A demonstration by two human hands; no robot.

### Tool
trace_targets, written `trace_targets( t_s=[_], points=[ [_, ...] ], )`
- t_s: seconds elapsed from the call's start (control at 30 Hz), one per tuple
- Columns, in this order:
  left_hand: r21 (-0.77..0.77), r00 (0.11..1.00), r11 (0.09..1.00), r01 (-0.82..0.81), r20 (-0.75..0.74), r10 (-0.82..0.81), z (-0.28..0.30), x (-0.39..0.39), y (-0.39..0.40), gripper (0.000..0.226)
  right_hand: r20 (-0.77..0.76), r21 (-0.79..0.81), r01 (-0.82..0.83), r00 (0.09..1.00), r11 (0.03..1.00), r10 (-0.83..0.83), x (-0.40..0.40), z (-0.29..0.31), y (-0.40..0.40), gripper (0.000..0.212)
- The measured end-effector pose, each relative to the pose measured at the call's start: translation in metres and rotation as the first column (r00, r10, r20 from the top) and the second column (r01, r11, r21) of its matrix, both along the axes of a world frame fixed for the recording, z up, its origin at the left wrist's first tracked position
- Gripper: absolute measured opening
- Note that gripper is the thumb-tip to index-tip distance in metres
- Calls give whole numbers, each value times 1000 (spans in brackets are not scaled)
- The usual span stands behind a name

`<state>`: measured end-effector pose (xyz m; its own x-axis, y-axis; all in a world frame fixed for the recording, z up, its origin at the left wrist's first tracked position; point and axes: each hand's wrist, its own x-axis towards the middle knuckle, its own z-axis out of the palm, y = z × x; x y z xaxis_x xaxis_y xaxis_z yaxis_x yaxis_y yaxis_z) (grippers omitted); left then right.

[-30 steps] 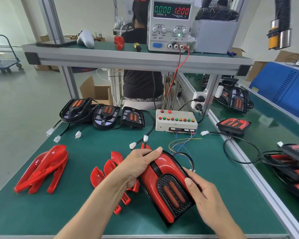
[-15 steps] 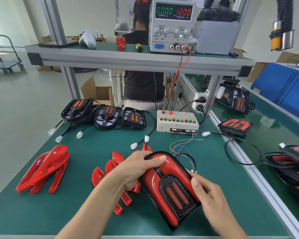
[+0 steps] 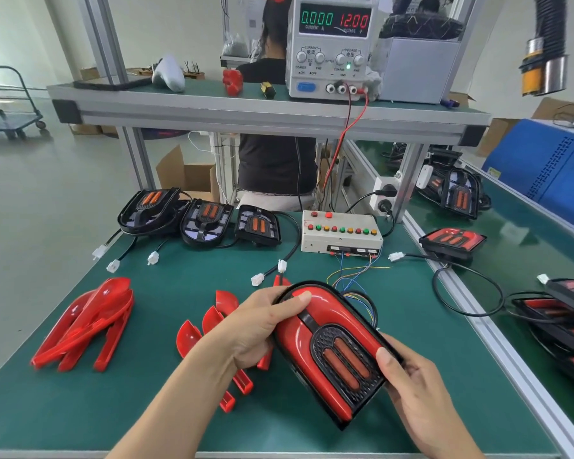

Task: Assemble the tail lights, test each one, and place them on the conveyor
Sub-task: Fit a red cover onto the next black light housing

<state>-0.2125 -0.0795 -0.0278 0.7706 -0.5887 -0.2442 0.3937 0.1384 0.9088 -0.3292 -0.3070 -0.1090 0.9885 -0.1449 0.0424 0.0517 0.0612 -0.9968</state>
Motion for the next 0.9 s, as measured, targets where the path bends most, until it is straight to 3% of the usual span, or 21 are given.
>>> trace_targets(
  t_s=[0.3, 0.63, 0.77, 0.9],
  points=[
    [-14, 999, 1000, -20, -40, 20, -4, -2, 1, 40, -34, -87, 76, 996, 993, -79, -2, 3, 2, 67],
    [-11, 992, 996, -94, -91, 92, -4, 0, -3, 33, -21, 42, 103, 995, 994, -102, -3, 2, 9, 66],
    [43, 973, 982, -186, -134, 190, -9, 2, -9, 17, -75, 52, 107, 992, 993, -103, -1, 7, 14, 70],
    [58, 965, 972, -226, -120, 232, -11, 2, -12, 32, -88, 37, 104, 991, 994, -100, 0, 10, 17, 73]
  ],
)
